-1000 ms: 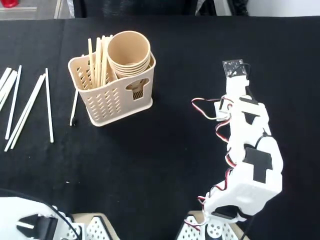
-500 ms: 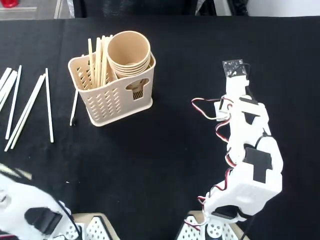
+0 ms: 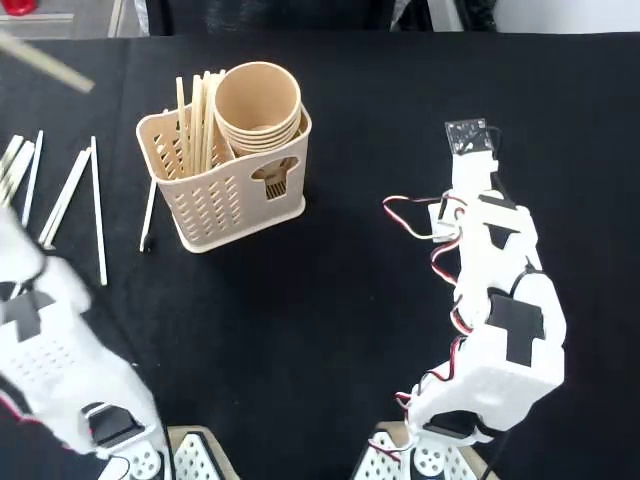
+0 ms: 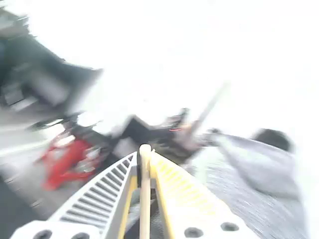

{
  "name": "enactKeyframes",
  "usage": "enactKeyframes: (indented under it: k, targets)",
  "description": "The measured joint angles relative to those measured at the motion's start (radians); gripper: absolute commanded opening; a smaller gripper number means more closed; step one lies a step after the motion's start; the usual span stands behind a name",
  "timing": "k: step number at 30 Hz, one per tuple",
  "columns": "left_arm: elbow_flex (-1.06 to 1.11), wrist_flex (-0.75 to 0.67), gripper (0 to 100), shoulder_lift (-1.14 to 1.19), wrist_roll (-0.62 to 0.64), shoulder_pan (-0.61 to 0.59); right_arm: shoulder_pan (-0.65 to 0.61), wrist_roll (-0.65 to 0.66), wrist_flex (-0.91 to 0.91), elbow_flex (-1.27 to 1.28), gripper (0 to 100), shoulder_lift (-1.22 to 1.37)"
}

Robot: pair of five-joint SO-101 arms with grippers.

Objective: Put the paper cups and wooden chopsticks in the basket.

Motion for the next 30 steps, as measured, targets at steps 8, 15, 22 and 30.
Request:
enactKeyframes:
  k: [8, 15, 22, 30]
  targets:
    - [-0.014, -0.015, 3, 0.087, -0.193, 0.354, 0.0, 0.0, 0.0, 0.0, 1.4, 0.0]
    - [-0.012, 0.055, 3, 0.18, -0.338, 0.45, 0.0, 0.0, 0.0, 0.0, 1.4, 0.0]
    - [-0.012, 0.118, 3, 0.19, -0.354, 0.45, 0.0, 0.0, 0.0, 0.0, 1.4, 0.0]
    - [-0.012, 0.203, 11, 0.19, -0.354, 0.45, 0.0, 0.0, 0.0, 0.0, 1.4, 0.0]
